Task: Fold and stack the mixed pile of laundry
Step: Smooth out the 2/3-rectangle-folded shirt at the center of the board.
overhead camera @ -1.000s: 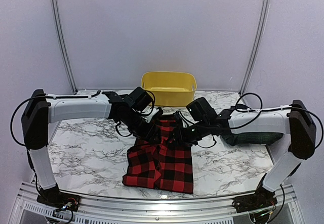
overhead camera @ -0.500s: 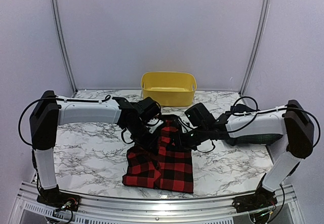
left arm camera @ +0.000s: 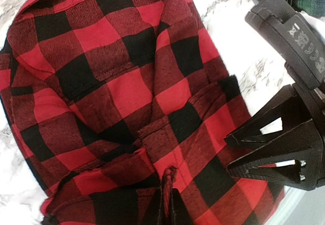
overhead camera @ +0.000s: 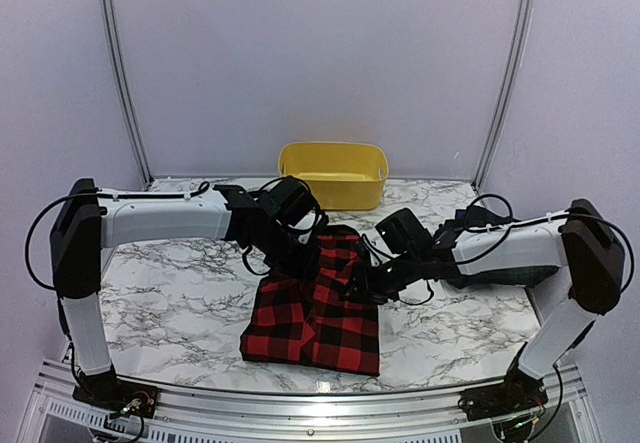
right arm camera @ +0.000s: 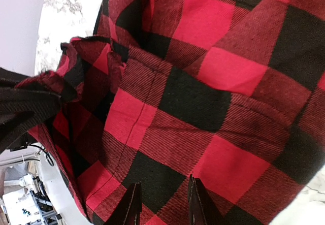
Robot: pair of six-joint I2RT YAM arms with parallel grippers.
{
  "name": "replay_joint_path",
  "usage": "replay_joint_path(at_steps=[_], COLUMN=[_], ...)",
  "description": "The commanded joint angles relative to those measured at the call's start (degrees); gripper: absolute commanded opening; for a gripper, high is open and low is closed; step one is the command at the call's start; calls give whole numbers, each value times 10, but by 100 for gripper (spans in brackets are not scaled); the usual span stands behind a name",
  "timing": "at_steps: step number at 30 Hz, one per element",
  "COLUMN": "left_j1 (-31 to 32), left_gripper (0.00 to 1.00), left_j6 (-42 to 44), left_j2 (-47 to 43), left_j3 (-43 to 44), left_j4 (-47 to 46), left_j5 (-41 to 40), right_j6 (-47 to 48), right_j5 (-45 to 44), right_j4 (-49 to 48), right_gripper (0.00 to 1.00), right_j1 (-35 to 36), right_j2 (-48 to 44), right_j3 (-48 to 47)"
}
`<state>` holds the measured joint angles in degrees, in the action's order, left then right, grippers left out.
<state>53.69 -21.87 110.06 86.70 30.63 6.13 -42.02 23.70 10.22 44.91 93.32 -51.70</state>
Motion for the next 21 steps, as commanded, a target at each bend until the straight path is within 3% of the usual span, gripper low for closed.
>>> replay_joint_path(at_steps=[1,8,10,13,21], left_j1=[12,12,6,-10,-115], left_gripper=[9,44,62,97,99], left_j6=[-40,-53,-49,-60,-120], left_j2=[-15,-19,-47,-116,-289], left_j3=[-24,-44,-51,-83,-210], left_j4=[-73,-133,-148,-185,-210], left_j5=[25,51,53,49,24], right_j6=[1,15,15,11,11], right_j5=[1,-14,-16,-25,-52], right_j4=[1,29,28,21,2], right_gripper=[27,29,31,32,41], right_j1=[-19,-34,-32,-16,57], right_j2=[-36,-83,-98,-113,-59], right_j3=[11,19,19,9,-119])
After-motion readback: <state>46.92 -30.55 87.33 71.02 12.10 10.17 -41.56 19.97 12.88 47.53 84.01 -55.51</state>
